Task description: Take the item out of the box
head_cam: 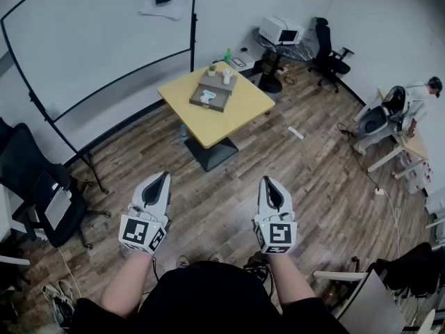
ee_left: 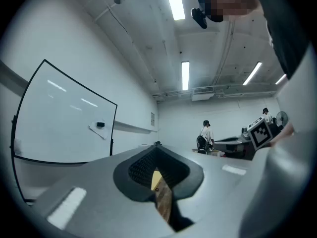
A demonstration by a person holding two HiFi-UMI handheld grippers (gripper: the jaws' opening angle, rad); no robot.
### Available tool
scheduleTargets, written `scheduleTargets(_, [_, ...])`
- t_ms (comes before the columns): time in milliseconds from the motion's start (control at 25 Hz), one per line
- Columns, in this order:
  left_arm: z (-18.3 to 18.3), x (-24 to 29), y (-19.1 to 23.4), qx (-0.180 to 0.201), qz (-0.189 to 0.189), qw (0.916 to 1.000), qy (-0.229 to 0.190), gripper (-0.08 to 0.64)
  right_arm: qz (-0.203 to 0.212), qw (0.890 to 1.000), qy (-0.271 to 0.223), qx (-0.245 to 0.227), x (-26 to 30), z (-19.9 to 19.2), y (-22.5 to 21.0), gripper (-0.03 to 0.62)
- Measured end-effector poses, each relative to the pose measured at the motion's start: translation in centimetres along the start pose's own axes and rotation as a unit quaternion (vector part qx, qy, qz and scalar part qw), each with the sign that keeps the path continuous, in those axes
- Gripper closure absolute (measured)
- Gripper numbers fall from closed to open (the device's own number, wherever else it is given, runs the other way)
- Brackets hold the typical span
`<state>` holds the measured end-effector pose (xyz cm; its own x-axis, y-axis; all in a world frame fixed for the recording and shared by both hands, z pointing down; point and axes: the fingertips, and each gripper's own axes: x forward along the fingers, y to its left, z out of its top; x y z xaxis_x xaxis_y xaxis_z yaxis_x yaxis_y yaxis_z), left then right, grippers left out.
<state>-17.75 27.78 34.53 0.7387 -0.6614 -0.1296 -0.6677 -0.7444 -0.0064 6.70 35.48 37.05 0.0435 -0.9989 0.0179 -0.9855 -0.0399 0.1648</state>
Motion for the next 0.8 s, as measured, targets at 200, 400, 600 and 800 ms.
scheduleTargets(200, [-0.1, -0.1, -0.2, 0.001, -0.002, 1.0, 0.001, 0.56, 0.003, 1.0, 0.003, -0.003, 0.1, 0.0, 0.3, 0.586])
scheduleTargets(400, [-0.2, 0.0, -0.4, -0.004, -0.001, 1.0, 0.0, 0.56, 0.014, 1.0, -0.005, 0.003, 0.1, 0.2, 0.3, 0.586])
scheduleTargets(600, [-0.7, -0.3, -0.5, -0.013, -0.002, 0.9999, 0.003, 0.56, 0.028, 0.999, 0.014, 0.011, 0.3, -0.7, 0.7, 0.584])
scheduleTargets(800, [-1.2, -0.3, -1.0, -0.018, -0.001, 0.9998, 0.007, 0.56, 0.059, 0.997, -0.03, 0.033, 0.4, 0.1, 0.7, 0.384])
